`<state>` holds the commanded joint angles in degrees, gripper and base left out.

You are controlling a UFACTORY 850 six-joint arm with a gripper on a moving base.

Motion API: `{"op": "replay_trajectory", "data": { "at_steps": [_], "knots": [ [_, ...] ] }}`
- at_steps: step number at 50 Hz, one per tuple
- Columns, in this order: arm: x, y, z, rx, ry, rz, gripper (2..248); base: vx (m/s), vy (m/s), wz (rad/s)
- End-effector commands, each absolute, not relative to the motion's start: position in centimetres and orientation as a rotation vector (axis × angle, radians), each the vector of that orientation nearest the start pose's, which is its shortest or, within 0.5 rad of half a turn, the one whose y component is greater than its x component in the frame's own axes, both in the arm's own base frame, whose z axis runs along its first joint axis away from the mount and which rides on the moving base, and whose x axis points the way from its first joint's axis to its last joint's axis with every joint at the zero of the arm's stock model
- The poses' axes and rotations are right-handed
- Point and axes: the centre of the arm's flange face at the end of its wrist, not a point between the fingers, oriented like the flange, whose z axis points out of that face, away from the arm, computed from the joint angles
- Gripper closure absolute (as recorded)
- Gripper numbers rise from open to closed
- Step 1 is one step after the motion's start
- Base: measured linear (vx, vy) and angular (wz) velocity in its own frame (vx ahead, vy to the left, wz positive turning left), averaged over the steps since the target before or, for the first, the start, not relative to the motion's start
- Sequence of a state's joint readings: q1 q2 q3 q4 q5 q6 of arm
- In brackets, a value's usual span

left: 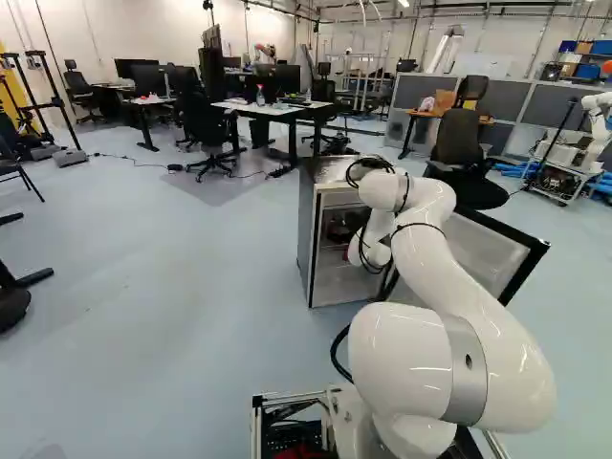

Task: Grab a drink from the fridge

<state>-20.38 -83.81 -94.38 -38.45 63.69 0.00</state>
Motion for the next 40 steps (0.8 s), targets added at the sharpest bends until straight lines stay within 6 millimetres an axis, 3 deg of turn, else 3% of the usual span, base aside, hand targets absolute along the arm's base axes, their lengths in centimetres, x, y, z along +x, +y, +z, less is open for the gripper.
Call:
{"op": "replay_trajectory", "data": {
  "at_steps": [24, 25, 30, 31, 35, 36, 40],
  "knots": [
    [65.81, -18.53, -1.26, -2.42, -0.487, -1.789, 63, 0.0, 0.0, 0.0],
    [65.81, -18.53, -1.26, -2.42, -0.487, -1.789, 73, 0.0, 0.0, 0.0],
    [65.81, -18.53, -1.26, -2.42, -0.487, -1.789, 73, 0.0, 0.0, 0.0],
    [65.81, -18.53, -1.26, -2.42, -0.487, -1.789, 111, 0.0, 0.0, 0.0],
    [65.81, -18.53, -1.26, -2.42, -0.487, -1.789, 111, 0.0, 0.0, 0.0],
    [65.81, -18.53, -1.26, -2.42, -0.487, -1.789, 147, 0.0, 0.0, 0.0],
    [65.81, -18.53, -1.26, -2.42, -0.487, -1.789, 147, 0.0, 0.0, 0.0]
  ]
}}
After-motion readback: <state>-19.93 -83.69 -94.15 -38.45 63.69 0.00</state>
